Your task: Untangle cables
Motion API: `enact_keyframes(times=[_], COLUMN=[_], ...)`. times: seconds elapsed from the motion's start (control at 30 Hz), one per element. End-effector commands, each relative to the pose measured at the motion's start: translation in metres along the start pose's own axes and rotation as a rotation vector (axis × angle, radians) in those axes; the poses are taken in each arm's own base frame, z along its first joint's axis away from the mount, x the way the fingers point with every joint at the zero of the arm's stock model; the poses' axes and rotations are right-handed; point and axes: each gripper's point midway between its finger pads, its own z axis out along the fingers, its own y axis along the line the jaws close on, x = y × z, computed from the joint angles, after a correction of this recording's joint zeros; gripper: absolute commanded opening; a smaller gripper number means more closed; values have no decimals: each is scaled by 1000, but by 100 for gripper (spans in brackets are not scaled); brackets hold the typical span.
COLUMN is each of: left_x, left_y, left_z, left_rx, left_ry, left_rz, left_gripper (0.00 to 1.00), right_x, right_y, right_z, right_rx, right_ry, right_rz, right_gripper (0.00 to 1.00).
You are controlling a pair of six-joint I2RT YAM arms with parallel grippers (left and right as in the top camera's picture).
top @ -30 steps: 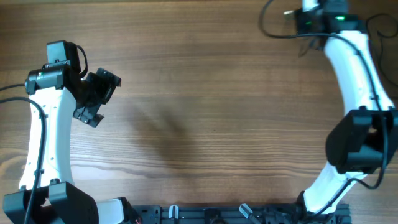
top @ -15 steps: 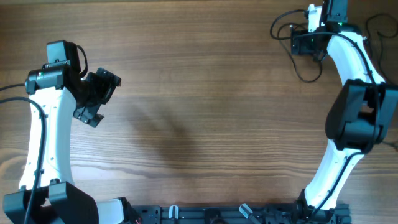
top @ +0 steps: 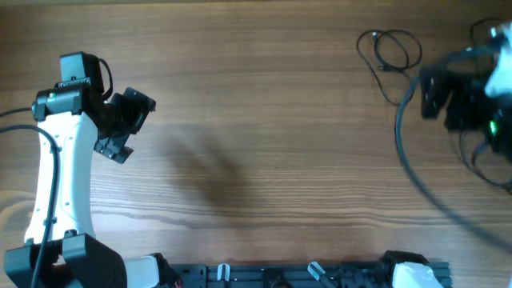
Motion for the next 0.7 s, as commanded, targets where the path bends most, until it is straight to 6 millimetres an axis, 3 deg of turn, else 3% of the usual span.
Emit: enact_keyframes(times=[0.0,0.23,0.37,0.57,0.67], left_x=[-2,-2,-2,-2,-2], left_y=[0,0,0,0,0], left_z=[-4,-4,-4,-4,-4], left_rx=[5,5,5,5,5], left_ry=[-13,-13,-13,-13,-13], left_rz=[13,13,13,13,13], left_gripper=[100,100,100,100,100], right_x=[29,103,142,131,151], right_y=[15,27,33,30,25], right_z=[-52,-111,-139,-125,-100], right_rx=[-23,-21,-37,-78,-74], right_ry=[-90,-248,-295,-323,-222], right_rz=[-24,-58,52,282,416], right_gripper=[100,100,100,100,100])
